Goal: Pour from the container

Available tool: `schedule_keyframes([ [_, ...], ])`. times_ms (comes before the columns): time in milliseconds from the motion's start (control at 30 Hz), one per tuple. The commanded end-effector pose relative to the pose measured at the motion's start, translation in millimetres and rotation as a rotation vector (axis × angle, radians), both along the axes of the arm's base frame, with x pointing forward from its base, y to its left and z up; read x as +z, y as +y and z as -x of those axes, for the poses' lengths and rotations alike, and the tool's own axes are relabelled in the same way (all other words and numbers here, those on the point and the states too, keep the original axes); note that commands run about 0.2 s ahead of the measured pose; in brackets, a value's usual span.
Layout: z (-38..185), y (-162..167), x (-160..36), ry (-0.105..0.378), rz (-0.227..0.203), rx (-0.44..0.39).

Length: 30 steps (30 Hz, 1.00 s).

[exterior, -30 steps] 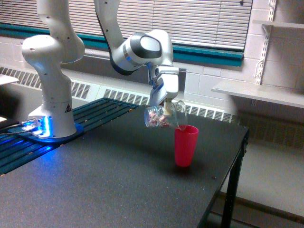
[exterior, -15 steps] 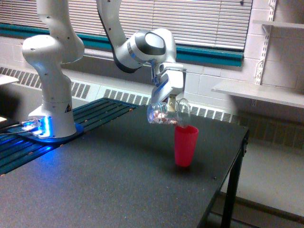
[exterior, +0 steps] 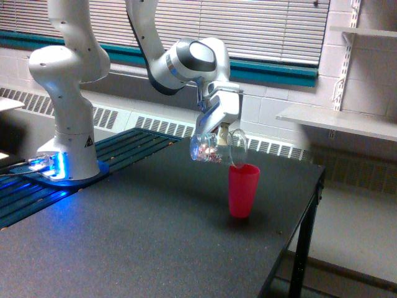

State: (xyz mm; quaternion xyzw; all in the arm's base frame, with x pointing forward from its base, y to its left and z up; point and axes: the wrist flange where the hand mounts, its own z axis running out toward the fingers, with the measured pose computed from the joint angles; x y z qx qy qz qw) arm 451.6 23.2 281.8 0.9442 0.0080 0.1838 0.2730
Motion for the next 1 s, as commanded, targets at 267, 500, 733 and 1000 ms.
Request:
schedule_keyframes([
  [267, -4, 4, 6.2, 0.012, 0.048, 0.042],
  [500, -8, 11, 5.3, 0.025, 0.078, 0.064],
  [733, -11, 16, 2.4, 0.042, 0.101, 0.078],
  [1000, -12, 21, -1.8, 0.062, 0.132, 0.1],
])
